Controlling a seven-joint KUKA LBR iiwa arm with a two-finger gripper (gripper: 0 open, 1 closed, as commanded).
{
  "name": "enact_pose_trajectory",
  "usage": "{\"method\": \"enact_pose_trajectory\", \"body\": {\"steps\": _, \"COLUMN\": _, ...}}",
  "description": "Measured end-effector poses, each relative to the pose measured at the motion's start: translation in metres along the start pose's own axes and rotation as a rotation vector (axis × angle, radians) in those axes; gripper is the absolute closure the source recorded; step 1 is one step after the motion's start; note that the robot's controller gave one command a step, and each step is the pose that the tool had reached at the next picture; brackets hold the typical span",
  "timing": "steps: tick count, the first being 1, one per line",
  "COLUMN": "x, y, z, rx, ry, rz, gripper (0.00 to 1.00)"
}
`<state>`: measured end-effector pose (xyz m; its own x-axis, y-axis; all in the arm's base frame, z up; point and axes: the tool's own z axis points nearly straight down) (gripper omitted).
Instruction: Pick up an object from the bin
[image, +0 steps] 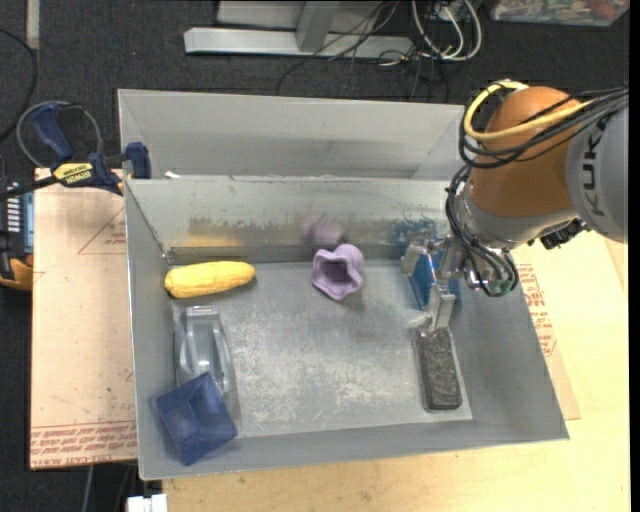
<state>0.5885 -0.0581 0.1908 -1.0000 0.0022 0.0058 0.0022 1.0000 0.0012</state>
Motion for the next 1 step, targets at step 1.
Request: {"method": "enact_pose_trajectory", "body": {"steps": 1, "x": -0.0013, "y": 0.0004, "z": -0.005, "rx": 0.001, "ry": -0.007, "rz": -0.002, "gripper": 0.0}}
